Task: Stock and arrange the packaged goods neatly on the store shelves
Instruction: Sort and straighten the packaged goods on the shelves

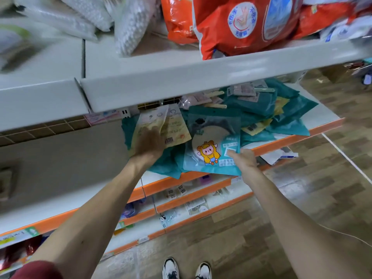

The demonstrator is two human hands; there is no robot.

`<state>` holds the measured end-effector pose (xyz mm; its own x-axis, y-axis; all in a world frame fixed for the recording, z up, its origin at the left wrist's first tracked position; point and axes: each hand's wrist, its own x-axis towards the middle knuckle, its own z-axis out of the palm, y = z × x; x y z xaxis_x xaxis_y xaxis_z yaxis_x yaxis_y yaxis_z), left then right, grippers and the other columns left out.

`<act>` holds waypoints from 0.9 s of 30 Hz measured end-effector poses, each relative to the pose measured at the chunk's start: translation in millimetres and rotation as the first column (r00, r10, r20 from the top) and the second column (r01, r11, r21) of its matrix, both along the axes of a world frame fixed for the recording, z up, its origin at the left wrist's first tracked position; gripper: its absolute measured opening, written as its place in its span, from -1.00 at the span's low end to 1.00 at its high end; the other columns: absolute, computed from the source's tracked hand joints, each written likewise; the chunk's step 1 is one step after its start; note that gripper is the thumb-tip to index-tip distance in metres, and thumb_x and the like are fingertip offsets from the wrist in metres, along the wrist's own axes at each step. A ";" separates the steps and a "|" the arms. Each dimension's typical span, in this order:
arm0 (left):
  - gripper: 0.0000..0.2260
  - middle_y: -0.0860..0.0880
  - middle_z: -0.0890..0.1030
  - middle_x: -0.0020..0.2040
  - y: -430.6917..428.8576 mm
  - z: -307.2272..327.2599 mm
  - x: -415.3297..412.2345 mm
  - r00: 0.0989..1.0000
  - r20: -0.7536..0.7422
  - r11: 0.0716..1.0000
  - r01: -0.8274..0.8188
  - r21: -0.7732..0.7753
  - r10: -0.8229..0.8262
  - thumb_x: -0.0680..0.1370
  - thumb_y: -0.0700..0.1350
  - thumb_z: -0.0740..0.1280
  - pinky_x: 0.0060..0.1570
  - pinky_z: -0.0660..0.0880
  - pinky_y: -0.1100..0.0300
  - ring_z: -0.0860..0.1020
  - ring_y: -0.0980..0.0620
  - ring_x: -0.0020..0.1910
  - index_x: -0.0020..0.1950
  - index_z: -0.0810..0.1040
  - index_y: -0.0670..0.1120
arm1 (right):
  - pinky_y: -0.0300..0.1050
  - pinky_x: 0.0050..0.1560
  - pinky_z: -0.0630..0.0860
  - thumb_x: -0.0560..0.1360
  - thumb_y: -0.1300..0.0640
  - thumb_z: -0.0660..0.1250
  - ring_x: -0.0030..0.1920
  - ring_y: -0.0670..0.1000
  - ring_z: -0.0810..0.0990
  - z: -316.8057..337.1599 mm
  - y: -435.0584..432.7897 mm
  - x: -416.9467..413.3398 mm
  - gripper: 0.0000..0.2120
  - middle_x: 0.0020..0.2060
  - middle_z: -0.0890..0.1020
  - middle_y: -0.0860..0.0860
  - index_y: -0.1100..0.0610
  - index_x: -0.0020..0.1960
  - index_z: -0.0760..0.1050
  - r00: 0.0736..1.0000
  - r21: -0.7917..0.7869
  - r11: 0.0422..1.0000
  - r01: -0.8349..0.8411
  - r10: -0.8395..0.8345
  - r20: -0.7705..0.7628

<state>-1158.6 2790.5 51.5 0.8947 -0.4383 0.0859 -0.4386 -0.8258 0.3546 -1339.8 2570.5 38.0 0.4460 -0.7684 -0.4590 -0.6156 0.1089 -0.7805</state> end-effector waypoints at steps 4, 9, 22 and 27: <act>-0.81 -0.10 0.52 -0.12 8.0 43.5 -8.5 0.974 -0.212 0.929 -0.008 -0.370 -0.076 0.59 -0.08 0.21 -0.24 0.50 0.03 0.53 -0.06 -0.19 -0.09 0.45 -0.19 | 0.01 -0.15 0.57 0.46 0.15 0.41 -0.21 0.09 0.61 16.5 -3.0 4.8 -0.80 -0.12 0.67 0.23 0.28 -0.04 0.56 0.999 -0.008 0.999 0.035 -0.034 0.038; -0.85 -0.20 0.60 0.03 45.0 51.2 -7.1 0.703 -0.692 0.584 -0.497 -0.642 -0.163 0.51 -0.18 0.32 -0.01 0.61 -0.12 0.61 -0.13 0.01 0.02 0.51 -0.23 | -0.04 -0.17 0.58 0.46 0.17 0.43 -0.10 0.15 0.64 35.2 -8.8 13.6 -0.80 -0.07 0.65 0.19 0.30 -0.05 0.52 0.996 -0.016 0.998 0.062 -0.061 0.060; -0.78 -0.05 0.66 -0.31 40.2 15.7 11.0 0.670 -0.741 0.760 -0.507 -0.407 0.051 0.50 0.01 0.44 -0.17 0.54 0.09 0.62 -0.01 -0.33 -0.11 0.58 -0.14 | 0.15 0.08 0.60 0.49 0.12 0.43 -0.05 0.14 0.68 49.0 -9.9 17.9 -0.89 -0.06 0.69 0.14 0.14 -0.04 0.58 0.993 0.055 0.995 -0.078 0.072 0.093; -0.89 -0.13 0.61 -0.27 26.1 23.0 -0.3 0.684 -0.730 0.723 -0.503 -0.473 -0.002 0.51 -0.24 0.41 -0.28 0.56 0.15 0.60 0.10 -0.48 -0.18 0.51 -0.15 | 0.15 0.12 0.57 0.49 0.11 0.42 0.00 0.20 0.64 51.1 -15.3 14.3 -0.91 -0.05 0.67 0.16 0.12 -0.11 0.56 0.997 -0.117 0.992 -0.040 0.047 0.063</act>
